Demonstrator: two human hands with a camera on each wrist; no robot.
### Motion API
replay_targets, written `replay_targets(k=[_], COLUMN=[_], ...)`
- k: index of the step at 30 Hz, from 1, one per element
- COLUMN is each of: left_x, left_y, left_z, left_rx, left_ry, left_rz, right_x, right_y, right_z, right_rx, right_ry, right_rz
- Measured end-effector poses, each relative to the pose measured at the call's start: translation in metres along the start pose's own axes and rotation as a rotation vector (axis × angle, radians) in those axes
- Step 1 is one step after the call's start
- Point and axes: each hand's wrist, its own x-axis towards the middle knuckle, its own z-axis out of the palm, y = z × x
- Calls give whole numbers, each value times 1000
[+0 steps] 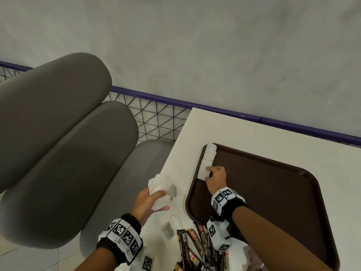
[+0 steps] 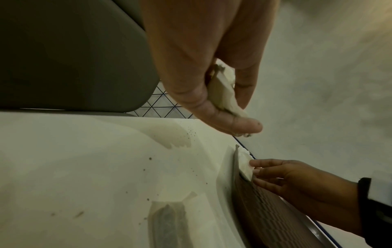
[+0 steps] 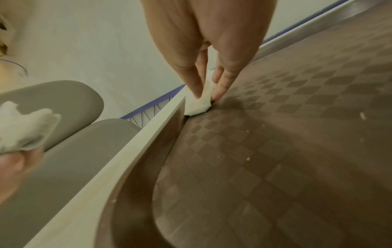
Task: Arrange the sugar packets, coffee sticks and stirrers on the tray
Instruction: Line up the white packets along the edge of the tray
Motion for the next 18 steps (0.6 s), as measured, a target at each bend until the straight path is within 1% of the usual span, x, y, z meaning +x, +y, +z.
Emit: replay_targets(k=[3, 5, 7, 10, 13, 15, 18], left_x=[-2, -3, -3, -7, -12, -14, -16], left_y=[2, 3, 5, 7, 7, 6, 4], left_z=[3, 5, 9, 15, 19, 20, 21], left_rx=[36, 70, 96, 123, 144, 147, 117], left_ry=[17, 30, 37, 20, -2, 1, 8], left_rz=[31, 49, 67, 87, 105, 109, 114], right_x=[-11, -19, -28, -45, -57, -61, -66], right_y=[-9, -21, -36, -56, -65, -65, -65], right_z=[-8, -11, -12, -13, -10, -8, -10], right_rx=[-35, 37, 140, 230, 196, 202, 244], right_ry=[15, -26, -114, -326, -457, -480, -440], right_rz=[-65, -140, -223, -290, -308, -292, -272])
